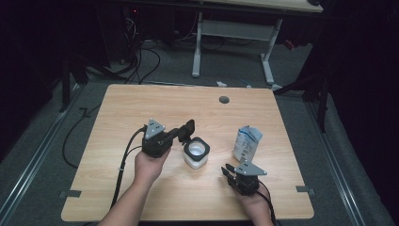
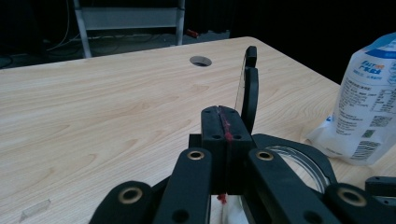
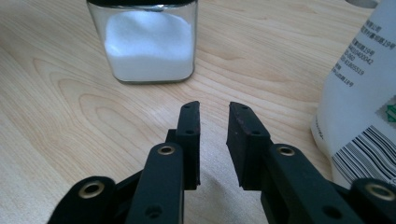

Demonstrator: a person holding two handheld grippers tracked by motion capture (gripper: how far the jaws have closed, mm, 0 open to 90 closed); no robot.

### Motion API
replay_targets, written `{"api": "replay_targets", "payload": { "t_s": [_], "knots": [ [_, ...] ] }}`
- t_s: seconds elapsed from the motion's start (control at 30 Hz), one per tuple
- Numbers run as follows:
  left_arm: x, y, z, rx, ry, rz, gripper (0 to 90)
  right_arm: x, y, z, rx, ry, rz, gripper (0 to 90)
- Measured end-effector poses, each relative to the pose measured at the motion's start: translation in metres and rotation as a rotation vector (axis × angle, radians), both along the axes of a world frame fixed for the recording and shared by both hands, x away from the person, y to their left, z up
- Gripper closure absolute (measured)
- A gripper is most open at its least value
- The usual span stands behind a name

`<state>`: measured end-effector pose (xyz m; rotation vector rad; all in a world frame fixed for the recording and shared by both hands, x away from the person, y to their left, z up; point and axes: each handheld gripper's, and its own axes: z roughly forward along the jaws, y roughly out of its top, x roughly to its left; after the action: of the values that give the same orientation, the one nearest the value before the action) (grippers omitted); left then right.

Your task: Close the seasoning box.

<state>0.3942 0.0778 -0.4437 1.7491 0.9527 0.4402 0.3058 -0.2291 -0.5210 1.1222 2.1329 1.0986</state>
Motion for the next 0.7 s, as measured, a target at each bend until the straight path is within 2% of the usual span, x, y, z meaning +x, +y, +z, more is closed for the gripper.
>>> {"api": "replay_targets", "payload": {
  "t_s": [0.33, 0.7],
  "knots": [
    [-0.01, -0.007, 0.001, 0.005, -0.024, -0.03, 89.8, -0.001, 0.0, -0.001, -0.002, 0.005, 0.003, 75.8],
    [-0.021, -0.016, -0.006, 0.014, -0.03, -0.066, 89.4, -0.002, 0.0, -0.002, -0.003, 0.002, 0.009, 73.9]
  ]
}}
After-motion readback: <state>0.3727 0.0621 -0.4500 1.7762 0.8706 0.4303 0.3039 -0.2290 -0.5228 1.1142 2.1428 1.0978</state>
